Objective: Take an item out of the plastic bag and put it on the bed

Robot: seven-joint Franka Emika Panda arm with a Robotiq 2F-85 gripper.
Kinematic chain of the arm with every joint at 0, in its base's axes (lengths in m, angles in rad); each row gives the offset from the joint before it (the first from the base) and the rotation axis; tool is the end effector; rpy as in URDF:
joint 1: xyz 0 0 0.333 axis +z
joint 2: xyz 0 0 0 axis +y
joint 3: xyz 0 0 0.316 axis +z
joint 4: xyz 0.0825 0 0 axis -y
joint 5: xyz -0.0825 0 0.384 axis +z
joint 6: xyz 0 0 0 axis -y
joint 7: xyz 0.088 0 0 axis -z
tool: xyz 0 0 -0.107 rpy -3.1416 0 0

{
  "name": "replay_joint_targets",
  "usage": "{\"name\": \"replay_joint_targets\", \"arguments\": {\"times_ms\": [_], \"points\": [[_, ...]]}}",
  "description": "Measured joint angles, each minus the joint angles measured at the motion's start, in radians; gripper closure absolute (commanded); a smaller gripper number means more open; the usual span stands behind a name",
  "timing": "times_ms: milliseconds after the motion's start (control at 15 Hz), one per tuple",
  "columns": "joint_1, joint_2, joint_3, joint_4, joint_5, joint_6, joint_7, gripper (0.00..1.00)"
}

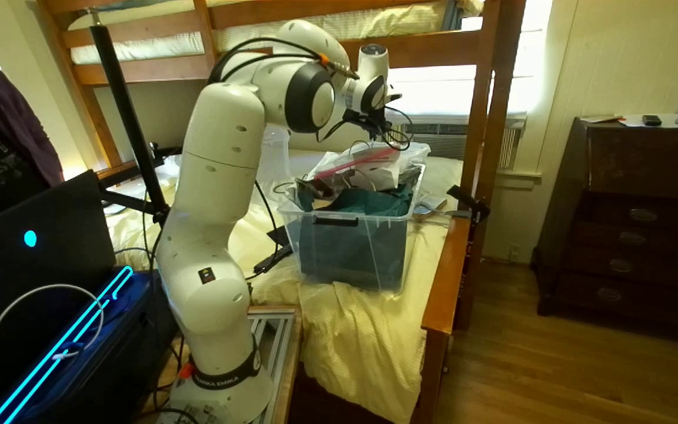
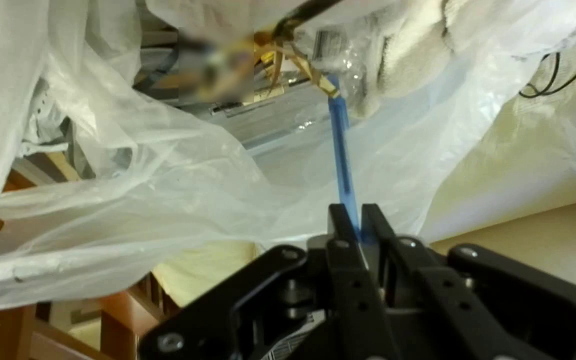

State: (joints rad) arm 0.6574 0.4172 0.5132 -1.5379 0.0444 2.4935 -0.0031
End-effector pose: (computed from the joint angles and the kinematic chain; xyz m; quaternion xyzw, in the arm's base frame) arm 0.3342 0.6309 0.5056 -0.8237 -0.4760 -0.1812 0.2493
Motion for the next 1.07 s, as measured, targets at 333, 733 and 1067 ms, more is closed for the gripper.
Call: {"name": "replay_joint_targets", "arguments": {"times_ms": [333,733,1067], "points": [[0.0,-0.236,-0.014,-0.174,-0.002,0.113,0.045,0.97],[0.001,-0.426,-0.006,-0.277,0.056,0.164,0.019,0.97],[0.038,-0.455,0.016,-0.296,0.311,0.145,-0.161,0.97]]}}
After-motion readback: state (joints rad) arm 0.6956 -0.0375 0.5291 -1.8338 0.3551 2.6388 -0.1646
